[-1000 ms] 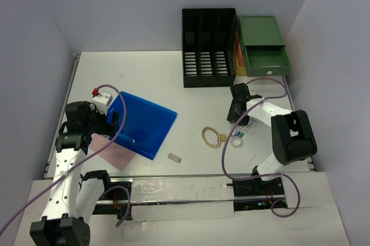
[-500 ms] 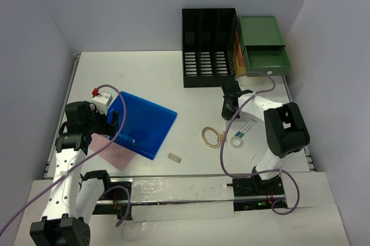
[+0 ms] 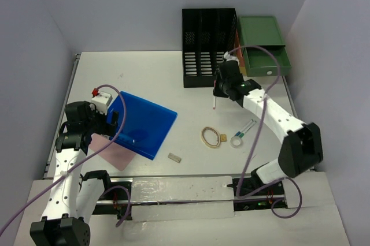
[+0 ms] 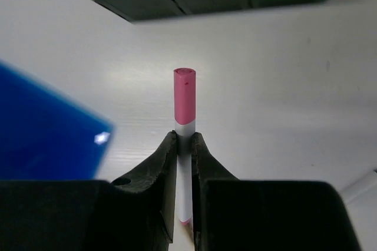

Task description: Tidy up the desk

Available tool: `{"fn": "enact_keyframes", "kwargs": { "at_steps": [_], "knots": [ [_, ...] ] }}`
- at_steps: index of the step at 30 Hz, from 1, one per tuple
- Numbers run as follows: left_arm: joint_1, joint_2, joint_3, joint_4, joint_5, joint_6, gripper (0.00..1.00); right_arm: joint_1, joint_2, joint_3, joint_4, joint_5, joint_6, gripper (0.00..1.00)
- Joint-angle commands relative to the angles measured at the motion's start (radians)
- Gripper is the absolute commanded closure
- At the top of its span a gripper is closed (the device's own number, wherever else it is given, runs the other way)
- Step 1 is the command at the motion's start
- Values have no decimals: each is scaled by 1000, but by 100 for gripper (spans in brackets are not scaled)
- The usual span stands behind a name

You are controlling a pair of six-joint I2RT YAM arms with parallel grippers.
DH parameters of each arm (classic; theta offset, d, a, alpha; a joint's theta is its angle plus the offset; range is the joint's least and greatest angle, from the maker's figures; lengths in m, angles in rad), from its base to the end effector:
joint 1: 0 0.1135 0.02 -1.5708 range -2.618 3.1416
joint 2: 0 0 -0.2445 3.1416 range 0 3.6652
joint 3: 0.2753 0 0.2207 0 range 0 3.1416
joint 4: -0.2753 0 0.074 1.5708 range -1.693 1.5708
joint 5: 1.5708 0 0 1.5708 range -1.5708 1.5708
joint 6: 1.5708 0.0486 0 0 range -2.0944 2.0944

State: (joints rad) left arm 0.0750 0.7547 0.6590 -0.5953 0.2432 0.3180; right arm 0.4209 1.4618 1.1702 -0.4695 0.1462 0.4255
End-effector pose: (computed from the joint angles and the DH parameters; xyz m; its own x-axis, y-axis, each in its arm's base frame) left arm 0.1529 -0.0003 0.2432 -0.5685 0.2616 -0.7800 0.3054 0.9475 0.0952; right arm 0.2790 0.1171 0.2688 -0.7005 0.1339 -0.7010 -0.0206 0.9780 0.2074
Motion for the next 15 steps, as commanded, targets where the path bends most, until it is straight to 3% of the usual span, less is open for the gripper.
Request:
{"fn": "enact_keyframes", "kwargs": {
  "at_steps": [1, 4, 8, 13, 15],
  "knots": [
    [0, 0, 33, 8, 2, -4, 1, -100, -163, 142, 107, -126, 64, 100],
    [0, 3, 33, 8, 18, 4, 1, -280, -192, 194, 188, -213, 179, 100],
    [-2, 30, 37, 26, 120, 49, 1, -505, -149, 259, 202, -155, 267, 100],
    [-37, 150, 175, -26, 288, 104, 1, -619, 6, 361, 185, -159, 325, 100],
    [-65, 205, 207, -27, 287, 98, 1, -636, 46, 384, 180, -162, 329, 100]
  ]
}}
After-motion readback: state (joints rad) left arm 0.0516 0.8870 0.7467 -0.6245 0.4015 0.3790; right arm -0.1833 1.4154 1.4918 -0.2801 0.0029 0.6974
